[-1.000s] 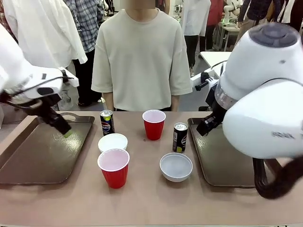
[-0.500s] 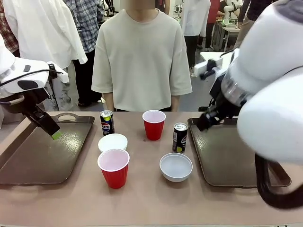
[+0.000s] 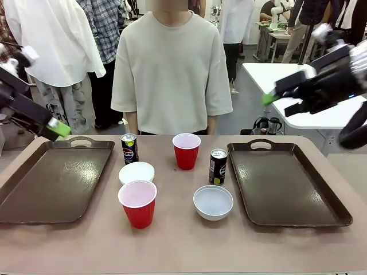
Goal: Prepare tableware on both trays.
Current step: Pick up a Picnic Bowl from the table and place it on a Handle tray.
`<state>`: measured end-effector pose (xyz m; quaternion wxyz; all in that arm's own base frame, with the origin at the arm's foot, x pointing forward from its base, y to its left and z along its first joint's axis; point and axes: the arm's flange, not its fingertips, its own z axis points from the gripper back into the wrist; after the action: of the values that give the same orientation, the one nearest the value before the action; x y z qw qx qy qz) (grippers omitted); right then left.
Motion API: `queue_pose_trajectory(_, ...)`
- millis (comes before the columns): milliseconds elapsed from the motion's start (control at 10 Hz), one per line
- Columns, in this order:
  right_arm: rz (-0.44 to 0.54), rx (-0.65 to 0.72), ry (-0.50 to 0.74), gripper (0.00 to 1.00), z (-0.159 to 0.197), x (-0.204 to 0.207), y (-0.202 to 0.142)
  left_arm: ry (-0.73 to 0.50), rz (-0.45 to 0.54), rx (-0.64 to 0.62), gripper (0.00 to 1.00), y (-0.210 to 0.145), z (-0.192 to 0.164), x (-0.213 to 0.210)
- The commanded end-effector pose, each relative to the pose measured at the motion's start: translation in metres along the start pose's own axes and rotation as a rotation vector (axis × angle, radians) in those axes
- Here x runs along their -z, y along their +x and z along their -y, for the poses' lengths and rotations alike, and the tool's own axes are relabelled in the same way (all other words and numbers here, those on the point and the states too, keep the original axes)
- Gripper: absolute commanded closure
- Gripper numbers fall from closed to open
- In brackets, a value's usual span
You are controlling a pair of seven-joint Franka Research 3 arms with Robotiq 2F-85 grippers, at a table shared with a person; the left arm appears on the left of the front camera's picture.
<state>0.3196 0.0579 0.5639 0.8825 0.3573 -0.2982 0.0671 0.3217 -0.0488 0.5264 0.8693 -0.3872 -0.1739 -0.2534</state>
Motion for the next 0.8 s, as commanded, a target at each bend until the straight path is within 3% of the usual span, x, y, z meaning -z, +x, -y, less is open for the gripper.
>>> queue_pose_trajectory(0, 0.069, 0.090, 0.136, 0.00, 0.046, -0.010, -0.084, -0.150, 0.061, -0.214, 0.00, -0.007, -0.045, -0.016)
queue_pose_trajectory(300, 0.050, 0.164, 0.188, 0.00, 0.080, -0.018, -0.116, -0.199, 0.140, -0.331, 0.00, -0.023, -0.069, -0.014)
queue_pose_trajectory(700, -0.099, 0.228, 0.210, 0.00, 0.100, 0.014, -0.124, -0.193, 0.205, -0.335, 0.00, -0.028, -0.060, -0.020)
